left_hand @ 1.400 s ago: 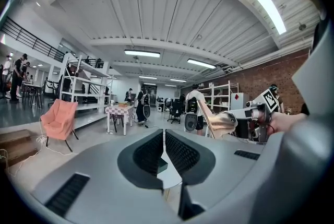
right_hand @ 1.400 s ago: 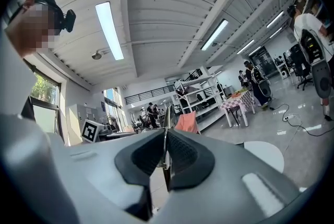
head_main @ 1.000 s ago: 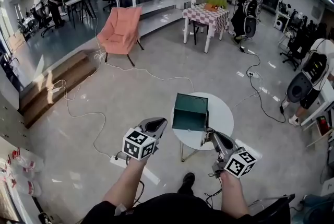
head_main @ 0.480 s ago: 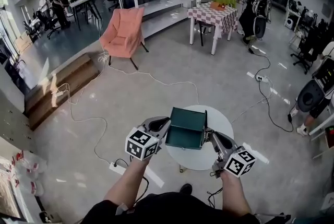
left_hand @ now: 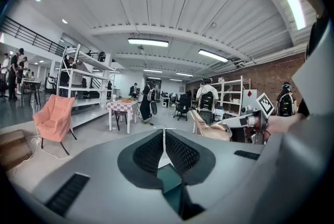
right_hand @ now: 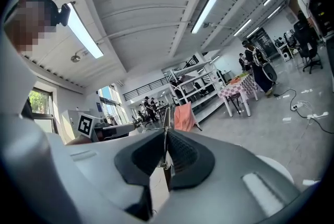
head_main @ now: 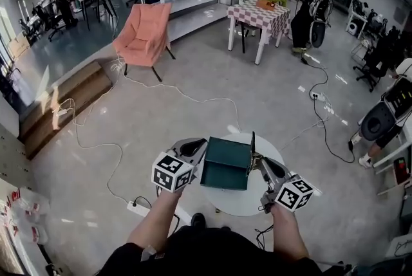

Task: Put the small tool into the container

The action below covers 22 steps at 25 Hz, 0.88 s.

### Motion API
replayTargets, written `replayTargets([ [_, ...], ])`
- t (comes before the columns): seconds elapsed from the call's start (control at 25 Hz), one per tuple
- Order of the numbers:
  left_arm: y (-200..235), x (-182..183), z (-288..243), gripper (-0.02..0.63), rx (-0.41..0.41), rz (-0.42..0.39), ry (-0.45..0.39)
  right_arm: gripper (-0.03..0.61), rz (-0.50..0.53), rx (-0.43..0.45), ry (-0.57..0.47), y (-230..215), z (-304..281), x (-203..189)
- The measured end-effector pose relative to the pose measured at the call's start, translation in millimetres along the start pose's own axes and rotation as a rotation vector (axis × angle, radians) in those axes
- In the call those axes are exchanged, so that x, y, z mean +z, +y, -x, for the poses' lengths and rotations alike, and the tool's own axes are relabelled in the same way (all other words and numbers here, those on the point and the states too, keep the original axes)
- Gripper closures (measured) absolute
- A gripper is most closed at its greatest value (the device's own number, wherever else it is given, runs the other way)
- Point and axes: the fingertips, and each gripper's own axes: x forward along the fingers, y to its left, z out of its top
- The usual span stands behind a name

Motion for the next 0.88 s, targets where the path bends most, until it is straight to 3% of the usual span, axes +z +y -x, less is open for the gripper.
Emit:
replayTargets([
  [0.28,44,17,5,0.595,-0.037,0.014,-0.01,0.549,0.022,-0.067,0.083,6,-41,-6],
  [0.44,72,6,1,0.595,-0.033,0.052,0.002,0.549,0.017,-0.074,0.148,0,-74,-25],
  [0.88,86,-30,-15,0.595,0.005,0.145,0.054,0.549,0.014,-0.034,0.392,-25,-109,-95],
])
